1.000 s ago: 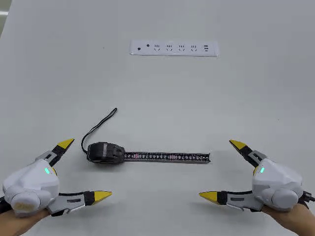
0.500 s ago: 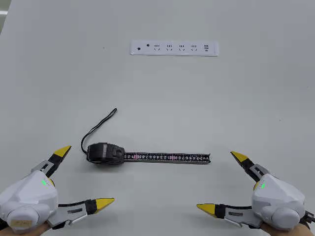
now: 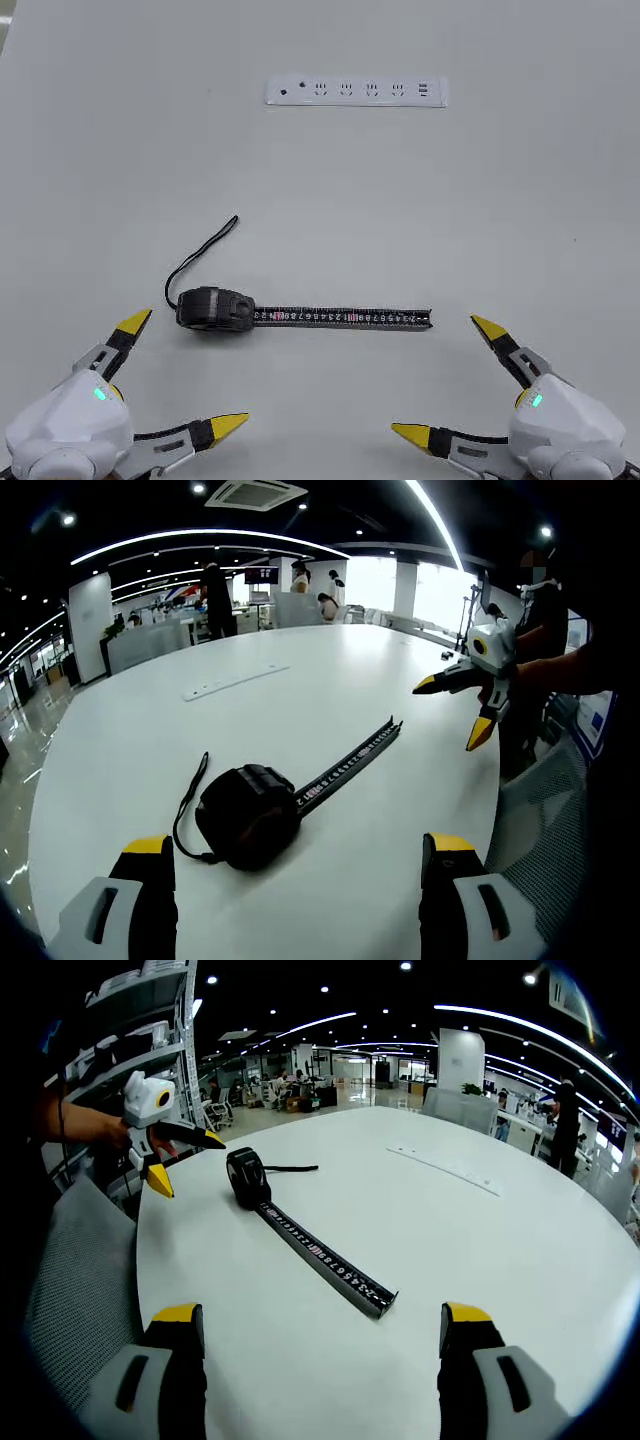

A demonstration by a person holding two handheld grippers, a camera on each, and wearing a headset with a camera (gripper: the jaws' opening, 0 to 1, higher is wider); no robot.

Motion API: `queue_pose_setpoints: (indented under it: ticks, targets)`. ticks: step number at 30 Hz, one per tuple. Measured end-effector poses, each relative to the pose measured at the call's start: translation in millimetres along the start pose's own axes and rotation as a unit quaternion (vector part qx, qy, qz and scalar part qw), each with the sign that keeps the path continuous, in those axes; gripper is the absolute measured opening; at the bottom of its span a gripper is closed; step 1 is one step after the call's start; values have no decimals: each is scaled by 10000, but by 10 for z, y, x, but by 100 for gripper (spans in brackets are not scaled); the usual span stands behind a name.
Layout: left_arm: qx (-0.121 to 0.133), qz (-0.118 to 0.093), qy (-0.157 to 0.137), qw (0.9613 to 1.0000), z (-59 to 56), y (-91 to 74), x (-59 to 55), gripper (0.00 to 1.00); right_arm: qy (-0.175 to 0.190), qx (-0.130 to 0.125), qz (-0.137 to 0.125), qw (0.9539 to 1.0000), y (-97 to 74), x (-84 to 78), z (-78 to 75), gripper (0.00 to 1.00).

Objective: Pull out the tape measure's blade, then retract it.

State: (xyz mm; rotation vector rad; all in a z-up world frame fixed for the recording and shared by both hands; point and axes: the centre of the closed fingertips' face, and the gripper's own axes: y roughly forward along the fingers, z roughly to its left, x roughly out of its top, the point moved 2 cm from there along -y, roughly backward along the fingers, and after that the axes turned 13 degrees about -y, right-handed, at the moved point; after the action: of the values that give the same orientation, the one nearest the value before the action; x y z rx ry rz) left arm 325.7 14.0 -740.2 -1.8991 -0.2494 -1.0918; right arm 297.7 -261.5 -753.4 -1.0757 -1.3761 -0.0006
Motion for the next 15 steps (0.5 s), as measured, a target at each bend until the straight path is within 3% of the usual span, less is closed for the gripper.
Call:
queue_pose_setpoints:
  ticks: [10,15]
  targets:
    - [265,-167,-152,9994,-100,-10,57,100,326,-433,-42,9985,-67,75,40,100]
    - [505,-286,-337,9977,-127,-22,89,100,461,-489,-69,9977,-87,105,119,100]
